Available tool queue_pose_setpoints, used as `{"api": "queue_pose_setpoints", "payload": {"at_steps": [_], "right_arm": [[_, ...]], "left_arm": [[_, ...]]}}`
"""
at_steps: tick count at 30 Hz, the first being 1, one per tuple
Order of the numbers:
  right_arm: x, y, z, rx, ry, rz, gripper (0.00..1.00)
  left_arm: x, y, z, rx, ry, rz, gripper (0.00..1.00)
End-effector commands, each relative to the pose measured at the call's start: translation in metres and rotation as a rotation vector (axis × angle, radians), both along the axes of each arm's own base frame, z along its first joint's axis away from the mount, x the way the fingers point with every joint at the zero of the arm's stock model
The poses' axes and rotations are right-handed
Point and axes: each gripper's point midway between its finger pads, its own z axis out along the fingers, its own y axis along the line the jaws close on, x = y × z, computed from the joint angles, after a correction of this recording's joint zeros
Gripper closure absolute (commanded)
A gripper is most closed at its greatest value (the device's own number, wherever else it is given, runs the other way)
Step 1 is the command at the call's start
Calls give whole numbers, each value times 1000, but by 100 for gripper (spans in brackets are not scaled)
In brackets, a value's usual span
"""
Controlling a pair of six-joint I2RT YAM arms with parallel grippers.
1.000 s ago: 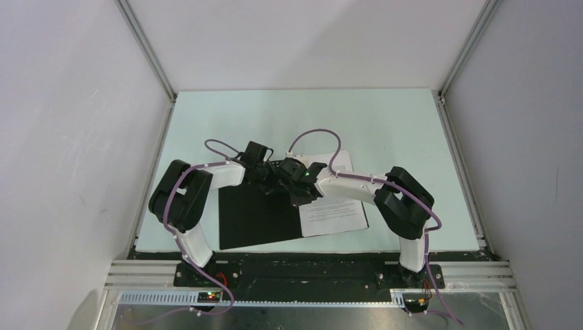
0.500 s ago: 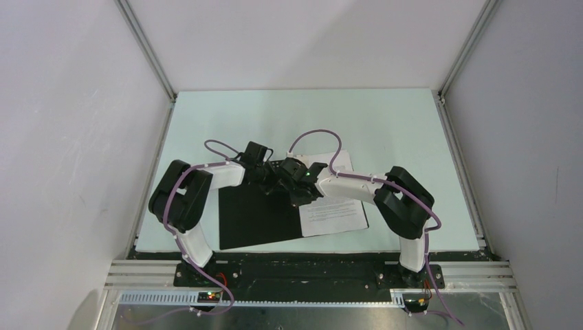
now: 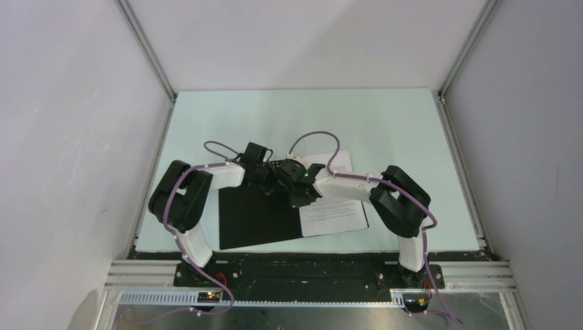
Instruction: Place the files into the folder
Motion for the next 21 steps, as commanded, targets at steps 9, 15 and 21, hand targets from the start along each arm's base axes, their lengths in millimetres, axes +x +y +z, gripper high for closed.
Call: {"api": "queue_pose_setpoints", "payload": {"at_steps": [9, 15, 21], "right_arm": [[-8, -24, -12, -55, 40, -32, 100], [-10, -17, 1, -10, 35, -23, 100], [-3, -17, 10, 4, 7, -34, 93]], "left_arm": [[-18, 19, -31, 103, 63, 36, 99], [-12, 15, -23, 81, 32, 23, 98], [12, 0, 14, 27, -87, -35, 92]]}}
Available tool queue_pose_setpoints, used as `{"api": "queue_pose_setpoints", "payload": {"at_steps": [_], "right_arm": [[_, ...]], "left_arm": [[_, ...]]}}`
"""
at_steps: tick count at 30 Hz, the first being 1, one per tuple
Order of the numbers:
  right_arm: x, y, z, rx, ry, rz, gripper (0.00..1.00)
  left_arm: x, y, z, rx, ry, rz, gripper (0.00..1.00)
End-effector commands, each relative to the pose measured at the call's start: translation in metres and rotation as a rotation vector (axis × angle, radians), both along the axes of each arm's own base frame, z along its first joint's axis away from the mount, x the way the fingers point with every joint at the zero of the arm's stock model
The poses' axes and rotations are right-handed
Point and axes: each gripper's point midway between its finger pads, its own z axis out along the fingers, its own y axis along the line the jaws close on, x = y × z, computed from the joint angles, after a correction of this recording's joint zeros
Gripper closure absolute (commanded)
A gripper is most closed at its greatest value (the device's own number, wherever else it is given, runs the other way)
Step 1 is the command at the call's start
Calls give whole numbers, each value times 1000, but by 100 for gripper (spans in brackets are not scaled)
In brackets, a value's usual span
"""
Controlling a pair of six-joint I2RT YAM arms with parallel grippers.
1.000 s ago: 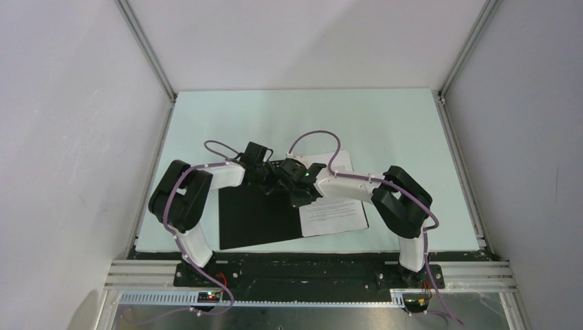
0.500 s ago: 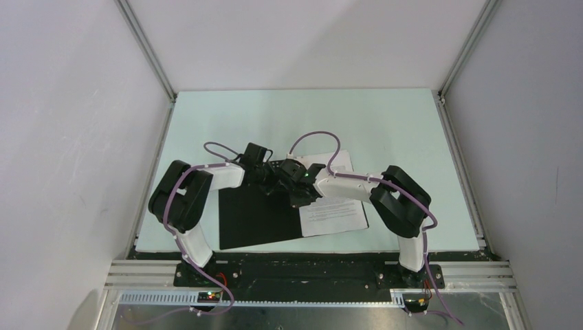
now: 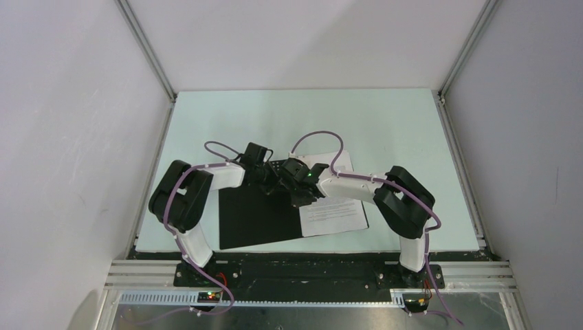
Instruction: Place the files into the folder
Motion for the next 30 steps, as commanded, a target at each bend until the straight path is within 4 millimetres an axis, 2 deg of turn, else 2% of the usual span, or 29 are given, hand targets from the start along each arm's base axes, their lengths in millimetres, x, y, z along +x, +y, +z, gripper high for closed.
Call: {"api": "queue_pose_setpoints", "payload": {"at_steps": [1, 3, 6, 8, 12, 17, 20, 22, 26, 30], "right_arm": [[-1, -18, 6, -32, -4, -25, 91], [3, -19, 12, -25, -17, -34, 85], [9, -23, 19, -25, -49, -46, 67], [13, -24, 24, -24, -74, -46, 59], [24, -29, 25, -64, -119, -48, 49], [34, -24, 19, -98, -150, -31, 50], [38, -17, 21, -122, -165, -23, 58], [40, -9, 27, -128, -187, -9, 58], [41, 5, 25, -148, -183, 7, 63], [43, 7, 13, -187, -170, -7, 65]], "left_arm": [[11, 1, 17, 39, -80, -45, 90], [17, -4, 31, 25, -112, -66, 84], [28, -9, 57, 14, -174, -97, 78], [31, -8, 71, 15, -201, -103, 76], [38, 15, 90, 34, -233, -70, 73], [32, 62, 94, 64, -241, -10, 68], [26, 88, 93, 85, -235, 27, 67], [21, 100, 92, 103, -235, 39, 66], [12, 111, 86, 118, -220, 51, 66], [9, 114, 85, 119, -216, 64, 66]]}}
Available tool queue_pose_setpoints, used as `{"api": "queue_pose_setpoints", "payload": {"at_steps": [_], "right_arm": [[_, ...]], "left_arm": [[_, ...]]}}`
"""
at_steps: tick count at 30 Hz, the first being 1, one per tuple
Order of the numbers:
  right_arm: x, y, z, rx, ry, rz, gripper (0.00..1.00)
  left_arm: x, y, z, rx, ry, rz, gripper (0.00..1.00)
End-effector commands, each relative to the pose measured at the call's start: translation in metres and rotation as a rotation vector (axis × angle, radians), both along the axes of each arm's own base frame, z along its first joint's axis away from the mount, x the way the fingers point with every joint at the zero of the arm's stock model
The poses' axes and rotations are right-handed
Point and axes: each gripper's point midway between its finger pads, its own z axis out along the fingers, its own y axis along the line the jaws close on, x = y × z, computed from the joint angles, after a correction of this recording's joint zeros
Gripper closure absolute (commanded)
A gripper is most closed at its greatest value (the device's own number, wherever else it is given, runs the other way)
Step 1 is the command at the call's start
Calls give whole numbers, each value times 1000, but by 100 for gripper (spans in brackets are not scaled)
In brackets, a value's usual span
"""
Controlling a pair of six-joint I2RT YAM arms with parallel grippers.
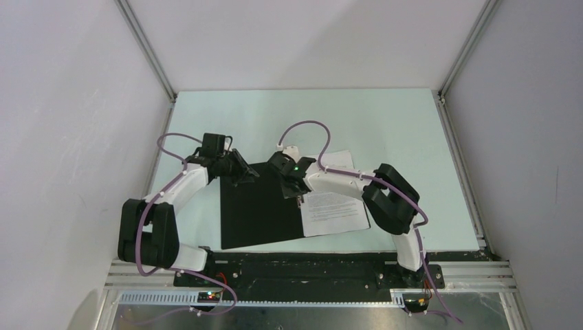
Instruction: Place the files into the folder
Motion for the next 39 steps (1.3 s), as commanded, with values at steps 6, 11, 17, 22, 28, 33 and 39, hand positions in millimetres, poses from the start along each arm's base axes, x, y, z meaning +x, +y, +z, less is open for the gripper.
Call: {"api": "queue_pose_setpoints", "payload": {"at_steps": [6, 11, 17, 22, 28, 33, 39], "right_arm": [[2, -4, -12, -64, 4, -36, 69], [-3, -4, -17, -65, 15, -37, 71], [-9, 1, -27, -93, 23, -22, 77], [-7, -2, -34, -137, 20, -30, 78], [-9, -4, -32, -159, 19, -29, 79], [-7, -2, -28, -153, -2, -11, 82], [3, -2, -31, -154, -13, 2, 77]], "left_arm": [[3, 8, 20, 7, -63, 2, 67], [6, 7, 27, -1, -77, 10, 67], [5, 11, 24, 12, -70, 22, 67], [4, 18, 20, 21, -63, 34, 67], [-1, 26, 16, 40, -54, 37, 67], [-8, 31, 8, 54, -39, 40, 67], [-11, 34, 4, 54, -33, 38, 67]]}}
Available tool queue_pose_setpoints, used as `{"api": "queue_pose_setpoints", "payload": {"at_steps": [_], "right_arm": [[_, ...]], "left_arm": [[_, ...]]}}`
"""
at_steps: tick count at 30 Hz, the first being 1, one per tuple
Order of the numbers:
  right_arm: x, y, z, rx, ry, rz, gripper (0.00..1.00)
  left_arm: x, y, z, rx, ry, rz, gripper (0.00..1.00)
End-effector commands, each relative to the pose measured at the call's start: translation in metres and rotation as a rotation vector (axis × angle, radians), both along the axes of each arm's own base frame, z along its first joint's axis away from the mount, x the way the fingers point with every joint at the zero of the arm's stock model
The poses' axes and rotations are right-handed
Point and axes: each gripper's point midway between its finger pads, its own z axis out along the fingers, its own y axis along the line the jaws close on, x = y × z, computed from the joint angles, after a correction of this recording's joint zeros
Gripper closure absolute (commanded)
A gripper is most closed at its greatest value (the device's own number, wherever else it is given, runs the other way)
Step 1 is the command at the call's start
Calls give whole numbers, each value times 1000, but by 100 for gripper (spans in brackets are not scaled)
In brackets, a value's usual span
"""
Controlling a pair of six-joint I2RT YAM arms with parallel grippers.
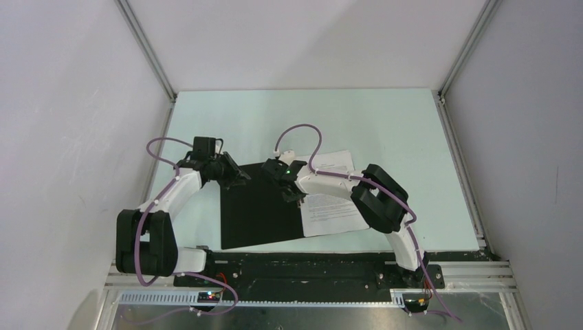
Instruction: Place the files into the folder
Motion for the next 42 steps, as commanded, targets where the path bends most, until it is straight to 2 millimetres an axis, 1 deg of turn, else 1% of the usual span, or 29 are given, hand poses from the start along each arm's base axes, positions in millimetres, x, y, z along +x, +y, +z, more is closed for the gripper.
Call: {"api": "queue_pose_setpoints", "payload": {"at_steps": [1, 8, 10, 15, 23, 28, 30, 33, 37, 39, 42], "right_arm": [[9, 1, -9, -10, -10, 4, 77], [19, 10, 6, 49, -39, 8, 75], [21, 12, 8, 54, -42, 9, 75], [26, 13, 6, 28, -56, -12, 76], [34, 14, 21, 16, -121, -16, 76], [37, 14, 26, 31, -131, -27, 75], [39, 16, 28, 45, -133, -23, 73], [39, 20, 24, 55, -116, -18, 73], [34, 22, 10, 53, -78, -19, 74], [32, 20, 2, 49, -61, -25, 75], [28, 18, -9, 47, -39, -35, 80]], "left_arm": [[-1, 6, 5, 16, -36, -14, 67], [0, 6, 3, 15, -28, -15, 67], [0, 6, 2, 13, -24, -15, 67], [1, 6, 3, 13, -26, -18, 67], [1, 5, 2, 7, -20, -21, 67], [1, 6, 2, 6, -21, -21, 67], [1, 6, 1, 7, -19, -21, 67], [1, 7, 1, 7, -17, -19, 67], [1, 9, 1, 8, -19, -16, 67], [0, 10, 1, 8, -19, -11, 67], [-1, 13, -1, 12, -19, -6, 66]]}}
